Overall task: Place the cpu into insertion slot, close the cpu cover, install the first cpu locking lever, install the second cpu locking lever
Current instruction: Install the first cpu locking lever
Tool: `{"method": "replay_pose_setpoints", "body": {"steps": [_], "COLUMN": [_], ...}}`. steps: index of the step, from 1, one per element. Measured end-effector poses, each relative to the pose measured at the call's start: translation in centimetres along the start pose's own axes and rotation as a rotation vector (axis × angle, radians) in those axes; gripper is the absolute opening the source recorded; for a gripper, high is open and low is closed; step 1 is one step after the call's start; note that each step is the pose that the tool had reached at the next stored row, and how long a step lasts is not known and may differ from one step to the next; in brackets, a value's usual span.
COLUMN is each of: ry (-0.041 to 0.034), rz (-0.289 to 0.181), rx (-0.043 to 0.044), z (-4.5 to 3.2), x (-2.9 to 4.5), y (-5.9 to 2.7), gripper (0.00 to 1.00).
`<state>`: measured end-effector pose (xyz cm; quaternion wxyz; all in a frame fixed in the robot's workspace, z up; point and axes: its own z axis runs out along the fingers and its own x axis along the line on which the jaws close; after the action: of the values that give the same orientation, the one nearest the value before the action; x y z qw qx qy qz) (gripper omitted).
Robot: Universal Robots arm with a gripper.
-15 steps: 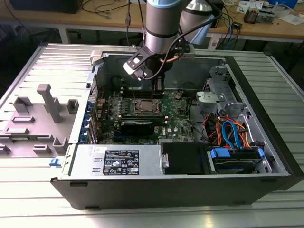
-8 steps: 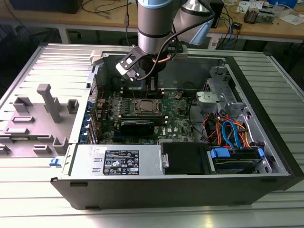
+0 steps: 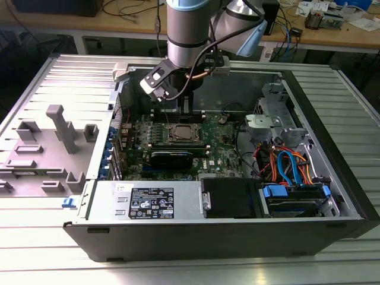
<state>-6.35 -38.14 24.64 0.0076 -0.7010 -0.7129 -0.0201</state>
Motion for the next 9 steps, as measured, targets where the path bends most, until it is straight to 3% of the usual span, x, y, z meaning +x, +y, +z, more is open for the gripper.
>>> {"method": "replay_pose_setpoints", "body": {"steps": [9], "ry": [0.0001], "rz": [0.0], "rx": [-0.0001], "z": [0.02], "x": [0.0], "y": [-0.06], "gripper": [0.11]}}
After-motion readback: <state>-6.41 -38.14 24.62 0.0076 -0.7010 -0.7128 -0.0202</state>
